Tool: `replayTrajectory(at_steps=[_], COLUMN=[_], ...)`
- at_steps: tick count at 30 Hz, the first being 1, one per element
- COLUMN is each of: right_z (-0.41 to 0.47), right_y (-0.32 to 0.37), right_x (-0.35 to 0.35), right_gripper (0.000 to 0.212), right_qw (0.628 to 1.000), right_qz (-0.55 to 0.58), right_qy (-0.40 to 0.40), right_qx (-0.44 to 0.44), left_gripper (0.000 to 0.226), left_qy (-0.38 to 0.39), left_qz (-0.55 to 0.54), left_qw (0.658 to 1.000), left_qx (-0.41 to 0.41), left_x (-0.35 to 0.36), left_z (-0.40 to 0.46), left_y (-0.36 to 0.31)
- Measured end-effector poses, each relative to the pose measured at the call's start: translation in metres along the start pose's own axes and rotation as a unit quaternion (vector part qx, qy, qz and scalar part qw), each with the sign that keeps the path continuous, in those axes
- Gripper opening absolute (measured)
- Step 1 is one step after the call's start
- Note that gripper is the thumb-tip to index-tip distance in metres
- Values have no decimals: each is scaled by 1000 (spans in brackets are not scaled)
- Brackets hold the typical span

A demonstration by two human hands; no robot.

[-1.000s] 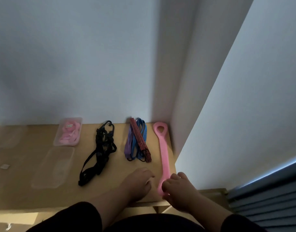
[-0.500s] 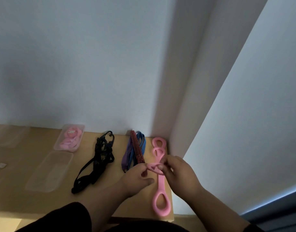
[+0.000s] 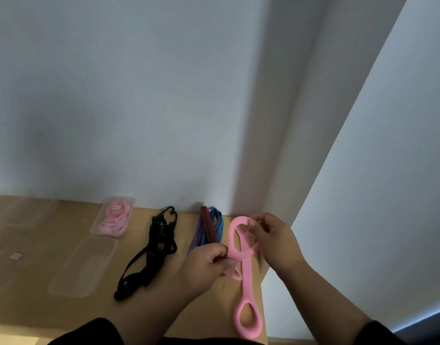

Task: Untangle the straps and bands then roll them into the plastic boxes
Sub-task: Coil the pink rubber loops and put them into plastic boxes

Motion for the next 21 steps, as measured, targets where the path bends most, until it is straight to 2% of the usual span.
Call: replayTrajectory(at_steps=[2, 5, 6, 7, 9, 11, 14, 16, 18, 20, 21], right_z=[3, 3, 2, 1, -3, -7, -15, -17, -21, -25, -26], right_y=[-6, -9, -9, -9, -10, -10, -9, -9, -2, 9, 13], right_x=[6, 17, 20, 24, 30, 35, 42, 42, 36, 30, 29], right_gripper=[10, 8, 9, 10, 14, 19, 38, 48, 40, 29, 21], right_qw=[998, 993, 992, 991, 987, 980, 963, 973, 987, 986, 984], right_qz=[43, 82, 76, 68, 39, 37, 90, 38, 50, 109, 95], right_qy=[10, 34, 44, 55, 92, 132, 175, 183, 140, 127, 134], right_qx=[46, 83, 93, 105, 124, 145, 184, 134, 66, -21, -63], left_gripper=[21, 74, 82, 80, 59, 40, 28, 19, 7, 14, 13], left_qy=[1, -48, -67, -77, -90, -85, -61, -44, -31, -46, -48], left_qz=[6, -42, -20, 21, 99, 97, 66, 44, 10, -43, -79], left_qw=[1000, 996, 994, 991, 978, 975, 982, 990, 997, 997, 995], left_qx=[18, 64, 87, 111, 162, 183, 166, 126, 74, 41, 26], left_x=[-2, -7, -10, -14, -21, -26, -29, -31, -34, -37, -38], left_z=[0, -1, -1, -1, -1, -1, -4, -5, -5, -3, -3], left_y=[1, 7, 7, 5, 0, -1, -3, -5, -5, -6, -8])
Point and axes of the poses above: each hand's wrist, its own z-axis towards the middle knuckle, its own x-axis out of the palm, y = z × x, the point moved 2 cm from there along z, towards the middle knuckle, and after that the axes turned 8 degrees about -x, right-handed, at the moved point
